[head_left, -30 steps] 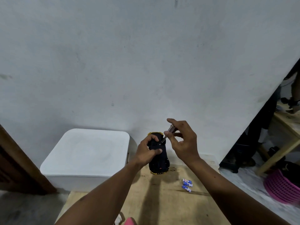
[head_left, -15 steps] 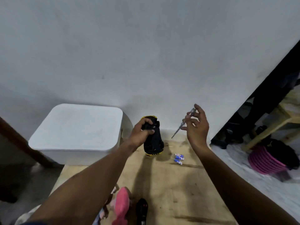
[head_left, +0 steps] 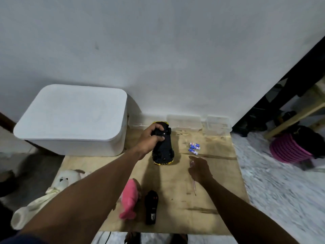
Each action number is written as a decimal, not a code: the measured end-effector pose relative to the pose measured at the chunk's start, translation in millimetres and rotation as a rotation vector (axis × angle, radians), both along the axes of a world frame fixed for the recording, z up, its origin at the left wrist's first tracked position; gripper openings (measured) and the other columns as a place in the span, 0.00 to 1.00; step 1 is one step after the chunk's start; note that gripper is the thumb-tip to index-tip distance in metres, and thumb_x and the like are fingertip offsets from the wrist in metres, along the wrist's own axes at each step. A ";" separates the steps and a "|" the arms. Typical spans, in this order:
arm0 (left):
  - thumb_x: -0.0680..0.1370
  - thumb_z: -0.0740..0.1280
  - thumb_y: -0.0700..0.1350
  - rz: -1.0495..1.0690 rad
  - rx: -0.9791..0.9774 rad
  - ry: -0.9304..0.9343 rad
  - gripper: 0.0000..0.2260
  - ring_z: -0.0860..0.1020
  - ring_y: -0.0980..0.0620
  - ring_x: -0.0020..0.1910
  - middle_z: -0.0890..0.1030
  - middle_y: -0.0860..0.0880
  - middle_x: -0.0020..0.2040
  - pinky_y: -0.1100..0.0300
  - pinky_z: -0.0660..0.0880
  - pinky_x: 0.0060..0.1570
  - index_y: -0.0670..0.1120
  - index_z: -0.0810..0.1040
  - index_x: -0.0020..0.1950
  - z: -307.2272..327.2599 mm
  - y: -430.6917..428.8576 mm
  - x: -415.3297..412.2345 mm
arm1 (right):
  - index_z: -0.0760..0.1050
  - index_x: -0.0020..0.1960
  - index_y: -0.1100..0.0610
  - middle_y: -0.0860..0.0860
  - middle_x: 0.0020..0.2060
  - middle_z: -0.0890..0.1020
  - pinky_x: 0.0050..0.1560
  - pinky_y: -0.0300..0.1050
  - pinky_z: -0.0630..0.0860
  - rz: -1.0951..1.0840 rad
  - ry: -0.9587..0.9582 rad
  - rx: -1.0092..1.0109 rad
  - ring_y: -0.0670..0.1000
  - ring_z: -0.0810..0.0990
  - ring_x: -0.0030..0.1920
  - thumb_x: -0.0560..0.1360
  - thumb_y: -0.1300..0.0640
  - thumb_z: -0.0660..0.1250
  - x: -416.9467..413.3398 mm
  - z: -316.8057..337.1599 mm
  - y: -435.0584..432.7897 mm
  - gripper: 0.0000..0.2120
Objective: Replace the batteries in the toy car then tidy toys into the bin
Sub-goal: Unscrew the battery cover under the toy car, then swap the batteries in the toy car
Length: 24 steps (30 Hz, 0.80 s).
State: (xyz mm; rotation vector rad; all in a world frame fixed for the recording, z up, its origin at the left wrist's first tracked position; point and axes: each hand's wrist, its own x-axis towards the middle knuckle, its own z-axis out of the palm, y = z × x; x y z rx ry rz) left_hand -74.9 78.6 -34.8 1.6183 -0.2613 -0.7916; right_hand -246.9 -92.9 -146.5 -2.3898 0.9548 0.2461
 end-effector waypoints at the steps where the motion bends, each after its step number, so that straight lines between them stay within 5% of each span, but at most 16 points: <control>1: 0.74 0.66 0.31 -0.004 -0.003 0.007 0.15 0.76 0.49 0.48 0.78 0.49 0.53 0.61 0.73 0.36 0.52 0.76 0.48 -0.5 0.7 0.2 | 0.72 0.71 0.58 0.57 0.63 0.79 0.63 0.46 0.72 0.005 0.004 0.006 0.57 0.76 0.64 0.68 0.65 0.69 -0.9 -5.3 -1.3 0.30; 5: 0.76 0.65 0.31 -0.001 -0.031 0.036 0.16 0.77 0.49 0.51 0.78 0.50 0.55 0.59 0.77 0.39 0.51 0.75 0.54 4.4 2.6 -0.1 | 0.75 0.67 0.58 0.58 0.59 0.81 0.58 0.47 0.75 0.007 -0.085 -0.077 0.58 0.79 0.59 0.70 0.60 0.74 1.9 6.3 -1.3 0.26; 10: 0.81 0.57 0.37 -0.032 -0.030 0.065 0.12 0.76 0.50 0.48 0.78 0.49 0.56 0.60 0.73 0.38 0.49 0.76 0.57 21.9 -0.5 -3.4 | 0.82 0.53 0.56 0.51 0.45 0.82 0.39 0.40 0.78 -0.011 -0.840 -0.058 0.46 0.80 0.42 0.73 0.65 0.72 44.1 93.2 17.3 0.10; 13: 0.80 0.52 0.40 -0.064 -0.033 0.065 0.17 0.76 0.45 0.53 0.79 0.46 0.58 0.54 0.74 0.44 0.49 0.78 0.59 27.7 -2.9 -4.1 | 0.80 0.59 0.49 0.46 0.50 0.78 0.45 0.36 0.75 0.215 -0.730 -0.023 0.43 0.76 0.49 0.77 0.57 0.68 68.7 137.0 28.0 0.11; 17: 0.77 0.52 0.36 -0.101 -0.034 0.030 0.21 0.78 0.41 0.56 0.81 0.47 0.57 0.48 0.77 0.47 0.54 0.79 0.58 34.4 -5.1 -1.4 | 0.74 0.66 0.45 0.46 0.59 0.74 0.55 0.46 0.75 0.481 -0.373 -0.194 0.47 0.70 0.60 0.78 0.49 0.64 79.8 149.3 33.7 0.17; 24: 0.77 0.52 0.33 -0.049 -0.065 0.037 0.22 0.79 0.48 0.49 0.81 0.49 0.58 0.52 0.76 0.47 0.51 0.78 0.61 40.2 1.0 6.9 | 0.79 0.51 0.48 0.44 0.48 0.81 0.52 0.45 0.77 0.379 -0.556 0.121 0.46 0.79 0.50 0.74 0.60 0.70 79.7 158.1 31.5 0.09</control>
